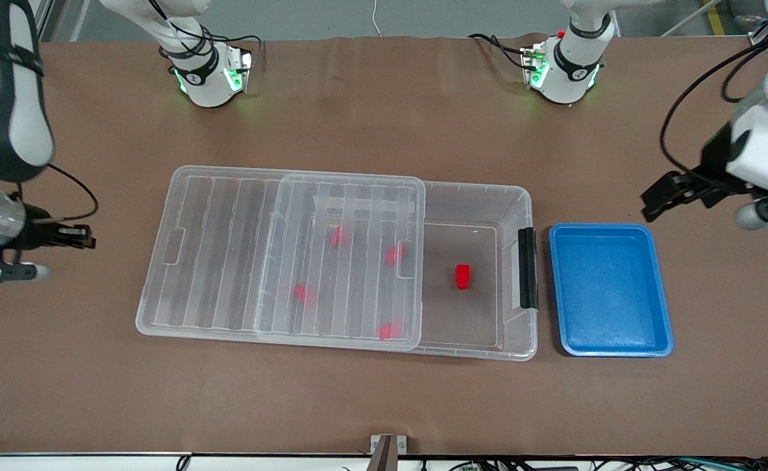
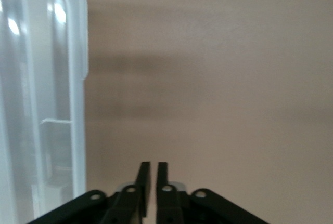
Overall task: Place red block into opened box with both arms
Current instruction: 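Withdraw the left gripper while the right gripper reaches the lid edge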
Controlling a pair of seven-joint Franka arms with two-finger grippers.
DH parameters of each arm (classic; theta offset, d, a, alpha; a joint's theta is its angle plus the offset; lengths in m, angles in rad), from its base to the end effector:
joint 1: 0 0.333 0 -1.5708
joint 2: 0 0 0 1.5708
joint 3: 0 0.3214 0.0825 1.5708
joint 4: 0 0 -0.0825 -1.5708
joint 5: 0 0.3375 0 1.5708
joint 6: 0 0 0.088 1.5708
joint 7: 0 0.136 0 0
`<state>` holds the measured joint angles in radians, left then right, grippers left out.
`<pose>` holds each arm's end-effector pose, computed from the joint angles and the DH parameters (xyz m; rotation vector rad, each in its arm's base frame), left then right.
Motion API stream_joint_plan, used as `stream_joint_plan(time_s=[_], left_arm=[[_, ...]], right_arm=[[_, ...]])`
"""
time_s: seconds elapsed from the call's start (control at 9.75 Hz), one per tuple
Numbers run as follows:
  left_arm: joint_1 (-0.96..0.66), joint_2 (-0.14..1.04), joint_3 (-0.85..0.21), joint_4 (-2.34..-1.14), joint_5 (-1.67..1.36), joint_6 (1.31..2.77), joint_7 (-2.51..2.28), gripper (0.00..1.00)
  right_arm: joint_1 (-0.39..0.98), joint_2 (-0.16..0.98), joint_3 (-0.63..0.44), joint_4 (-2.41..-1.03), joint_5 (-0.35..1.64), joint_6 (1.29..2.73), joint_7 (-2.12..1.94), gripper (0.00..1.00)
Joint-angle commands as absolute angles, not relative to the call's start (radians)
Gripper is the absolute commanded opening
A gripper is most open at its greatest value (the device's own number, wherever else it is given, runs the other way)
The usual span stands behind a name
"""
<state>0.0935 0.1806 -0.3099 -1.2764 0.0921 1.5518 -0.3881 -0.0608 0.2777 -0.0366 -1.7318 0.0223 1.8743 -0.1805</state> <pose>0.5563 -0.0898 0.6318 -3.1183 -0.2905 -0.1713 0.5745 -0.0523 0.4043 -3.1033 -0.1175 0.2056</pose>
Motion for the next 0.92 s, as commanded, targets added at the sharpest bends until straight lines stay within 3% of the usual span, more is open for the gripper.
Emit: stream_joint_plan(time_s=[0.0,0.51,0.82], left_arm=[[0.087,0.164,-0.304,-1.290,0.077,1.510,-0.286,1.00],[0.006,-0.012,-0.118,-1.484,0.040,1.482,-0.008,1.00],[0.015,-0.022,-0.110,-1.493,0.038,1.450,-0.005,1.00]], right_arm=[[-0.064,0.233,-0.035,-1.871,0.104,1.957,-0.265,0.00],[-0.009,0.255,-0.034,-1.908,0.198,1.987,-0.268,0.00],[0.057,0.276,-0.032,-1.899,0.271,1.994,-0.268,0.00]])
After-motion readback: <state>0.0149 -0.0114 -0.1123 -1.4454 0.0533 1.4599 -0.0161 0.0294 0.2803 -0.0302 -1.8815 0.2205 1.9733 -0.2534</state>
